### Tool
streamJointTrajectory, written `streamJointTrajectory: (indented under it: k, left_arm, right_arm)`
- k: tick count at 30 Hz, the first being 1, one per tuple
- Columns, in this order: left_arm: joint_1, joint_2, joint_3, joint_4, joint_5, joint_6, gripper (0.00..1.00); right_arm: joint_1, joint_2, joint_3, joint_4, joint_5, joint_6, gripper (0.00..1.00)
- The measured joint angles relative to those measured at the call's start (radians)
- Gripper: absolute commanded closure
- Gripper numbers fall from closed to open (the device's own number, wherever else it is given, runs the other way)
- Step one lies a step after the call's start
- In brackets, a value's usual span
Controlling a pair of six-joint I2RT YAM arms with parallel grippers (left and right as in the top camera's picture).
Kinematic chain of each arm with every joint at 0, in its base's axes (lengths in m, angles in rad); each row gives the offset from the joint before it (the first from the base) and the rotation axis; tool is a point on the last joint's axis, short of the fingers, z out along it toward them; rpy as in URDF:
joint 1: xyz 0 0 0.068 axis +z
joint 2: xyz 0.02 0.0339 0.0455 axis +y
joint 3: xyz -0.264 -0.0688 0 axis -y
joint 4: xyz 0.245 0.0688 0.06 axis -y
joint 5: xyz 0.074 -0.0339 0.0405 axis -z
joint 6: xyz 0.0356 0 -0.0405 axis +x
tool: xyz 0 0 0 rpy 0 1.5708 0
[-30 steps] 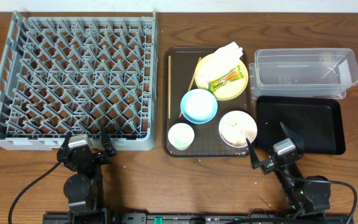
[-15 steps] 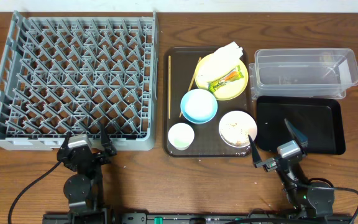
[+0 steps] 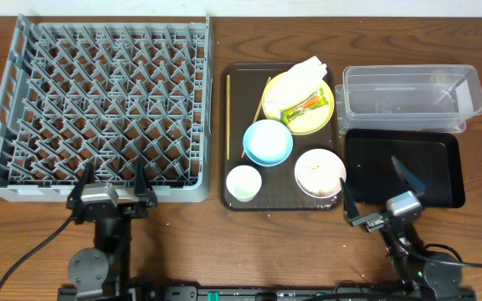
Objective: Sort waste into correct bins and load items into the dishwasher
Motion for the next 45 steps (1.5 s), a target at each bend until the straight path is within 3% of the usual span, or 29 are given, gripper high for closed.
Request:
streamJointTrajectory:
  k: [10, 17, 24, 36, 39, 45]
  left_arm:
    - [0.000, 0.188, 0.201, -0.009, 0.083, 0.000, 0.09]
    - [0.000, 0.214, 0.251, -0.008, 0.087, 0.000, 0.10]
    - [0.000, 0.216, 0.252, -0.020, 0.090, 0.000, 0.10]
    - [0.000, 0.219, 0.253, -0.098, 0.090, 0.000, 0.10]
    - [0.000, 0.219, 0.254, -0.158, 0.090, 0.000, 0.10]
    - [0.000, 0.220, 0.254, -0.282, 0.090, 0.000, 0.09]
  right_arm:
    - [0.000, 0.217, 0.194, -0.003, -0.009, 0.006, 0.01]
    - [0.000, 0.475, 0.403, -0.110, -0.042, 0.011, 0.01]
    - [0.000, 0.827, 0.762, -0.358, -0.125, 0.014, 0.01]
    - [0.021, 1.450, 1.542, -0.929, -0.166, 0.022, 0.01]
    - [0.037, 1.545, 1.637, -0.908, -0.180, 0.024, 0.01]
    - [0.043, 1.622, 1.651, -0.833, -0.262, 0.043, 0.01]
